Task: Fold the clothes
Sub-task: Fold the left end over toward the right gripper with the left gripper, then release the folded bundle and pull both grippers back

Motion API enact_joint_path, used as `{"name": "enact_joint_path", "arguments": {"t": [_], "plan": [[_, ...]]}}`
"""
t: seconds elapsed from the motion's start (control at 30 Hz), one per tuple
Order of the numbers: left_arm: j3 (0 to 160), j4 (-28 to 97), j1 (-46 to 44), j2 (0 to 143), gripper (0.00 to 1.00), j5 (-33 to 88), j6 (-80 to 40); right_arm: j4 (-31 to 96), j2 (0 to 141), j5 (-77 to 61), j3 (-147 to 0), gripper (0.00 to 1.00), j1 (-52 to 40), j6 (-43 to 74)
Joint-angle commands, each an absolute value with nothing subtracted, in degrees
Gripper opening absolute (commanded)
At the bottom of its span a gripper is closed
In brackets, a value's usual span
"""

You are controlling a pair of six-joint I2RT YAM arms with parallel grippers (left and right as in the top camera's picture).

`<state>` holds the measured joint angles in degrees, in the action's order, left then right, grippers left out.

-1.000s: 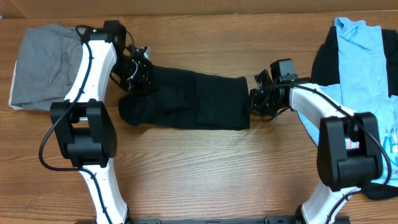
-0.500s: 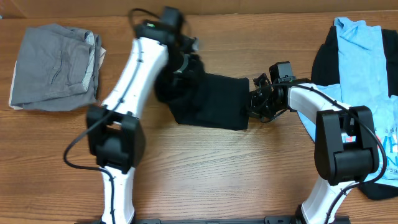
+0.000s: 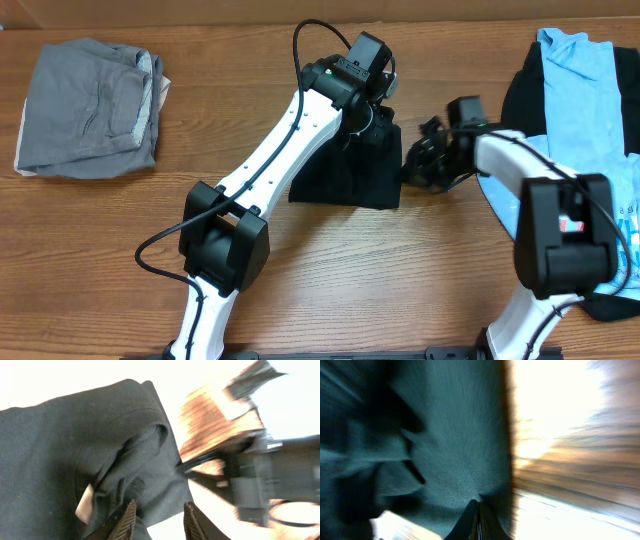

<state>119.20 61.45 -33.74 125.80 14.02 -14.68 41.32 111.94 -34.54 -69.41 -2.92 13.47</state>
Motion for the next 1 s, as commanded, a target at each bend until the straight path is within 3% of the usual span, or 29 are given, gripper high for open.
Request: {"name": "enact_joint_path", "arguments": {"t": [0.0, 0.1, 0.27, 0.43, 0.53, 0.73, 0.97], "plan": [[120.4, 60.5, -33.6, 125.9, 0.37, 11.6, -15.7, 43.6, 101.6, -36.1, -77.0, 0.04, 1.7, 13.5], [120.4, 59.0, -33.6, 126.0, 0.46, 11.7, -15.7, 47.3, 96.0, -36.1, -82.7, 0.04, 5.9, 13.5], [121.0, 54.5, -33.4, 126.0, 0.52, 14.8, -14.8, 51.9, 90.4, -36.1, -88.0, 0.06, 11.5, 13.3], [131.0, 58.2, -30.2, 125.9, 0.61, 18.3, -13.7, 58.2, 89.8, -36.1, -88.1, 0.24, 12.1, 8.8], [141.5, 64.2, -25.6, 125.9, 0.70, 18.3, -12.1, 60.6, 90.4, -35.2, -87.2, 0.42, 9.7, 7.0], [150.6, 71.7, -15.1, 125.9, 0.84, 18.4, -11.3, 60.1, 92.7, -24.9, -85.1, 0.60, -2.5, 7.4], [150.0, 75.4, -8.7, 126.3, 0.89, 18.3, -10.2, 55.5, 100.6, -11.6, -85.1, 0.63, -13.2, 14.4]]}}
